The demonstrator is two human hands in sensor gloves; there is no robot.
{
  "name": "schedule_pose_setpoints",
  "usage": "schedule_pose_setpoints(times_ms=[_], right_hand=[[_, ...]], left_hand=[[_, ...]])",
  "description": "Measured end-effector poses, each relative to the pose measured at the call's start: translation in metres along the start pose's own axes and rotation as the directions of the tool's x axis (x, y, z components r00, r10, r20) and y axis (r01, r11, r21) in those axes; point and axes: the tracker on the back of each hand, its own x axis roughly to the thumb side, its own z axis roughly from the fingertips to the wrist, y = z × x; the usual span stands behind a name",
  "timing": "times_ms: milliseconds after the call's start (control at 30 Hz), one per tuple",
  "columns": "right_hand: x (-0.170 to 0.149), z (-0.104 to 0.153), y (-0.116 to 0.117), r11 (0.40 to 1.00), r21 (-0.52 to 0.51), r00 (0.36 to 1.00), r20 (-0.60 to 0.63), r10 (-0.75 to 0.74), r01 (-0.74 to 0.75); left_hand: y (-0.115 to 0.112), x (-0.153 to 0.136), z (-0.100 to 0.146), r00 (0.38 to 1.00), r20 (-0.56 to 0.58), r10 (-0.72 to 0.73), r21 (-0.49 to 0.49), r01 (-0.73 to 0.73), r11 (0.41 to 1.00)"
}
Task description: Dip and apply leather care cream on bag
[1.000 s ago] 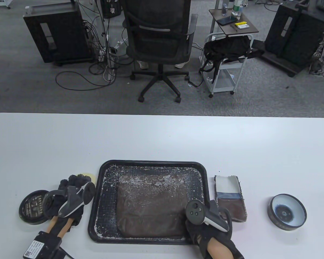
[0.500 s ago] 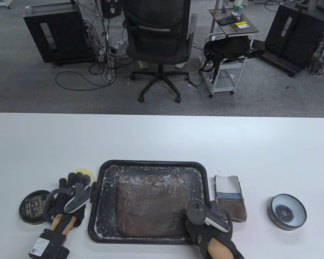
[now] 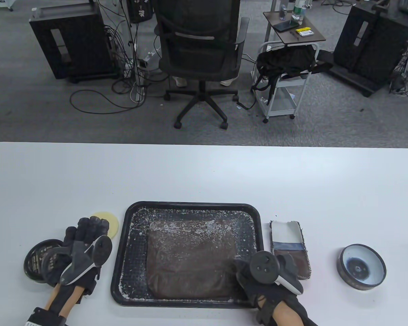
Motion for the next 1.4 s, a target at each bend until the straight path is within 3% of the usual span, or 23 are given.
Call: schedule_pose_setpoints(times_ms=[133, 300, 500, 667, 933, 1300, 1400], right_hand=[[-0.012, 0.010, -0.025, 0.984, -0.174, 0.999, -0.034, 0.028, -0.033], [-0.045, 0.030, -0.058, 0.909, -0.404, 0.985, -0.166, 0.041, -0.106], [-0.090, 0.055, -0.083, 0.809, -0.535, 0.921, -0.389, 0.022, -0.245], [-0.124, 0.075, -0.094, 0.743, -0.581, 0.818, -0.570, -0.078, -0.333], [-0.160, 0.085, -0.087, 0.774, -0.526, 0.664, -0.723, -0.189, -0.352], [-0.202, 0.099, -0.068, 0.809, -0.502, 0.443, -0.827, -0.346, -0.306], [-0.210, 0.105, -0.063, 0.823, -0.492, 0.348, -0.853, -0.390, -0.284]], left_hand=[[0.002, 0.006, 0.003, 0.999, 0.024, 0.028, 0.020, -0.028, 0.999], [0.003, 0.013, 0.008, 0.997, 0.069, 0.034, 0.062, -0.039, 0.997], [0.005, 0.019, 0.011, 0.989, 0.112, 0.100, 0.120, -0.114, 0.986], [0.005, 0.020, 0.012, 0.988, 0.118, 0.095, 0.126, -0.110, 0.986], [0.003, 0.016, 0.011, 0.987, 0.103, 0.127, 0.112, -0.138, 0.984], [0.005, 0.015, 0.011, 0.989, 0.094, 0.118, 0.118, -0.129, 0.985], [0.004, 0.014, 0.011, 0.988, 0.092, 0.121, 0.119, -0.132, 0.984]])
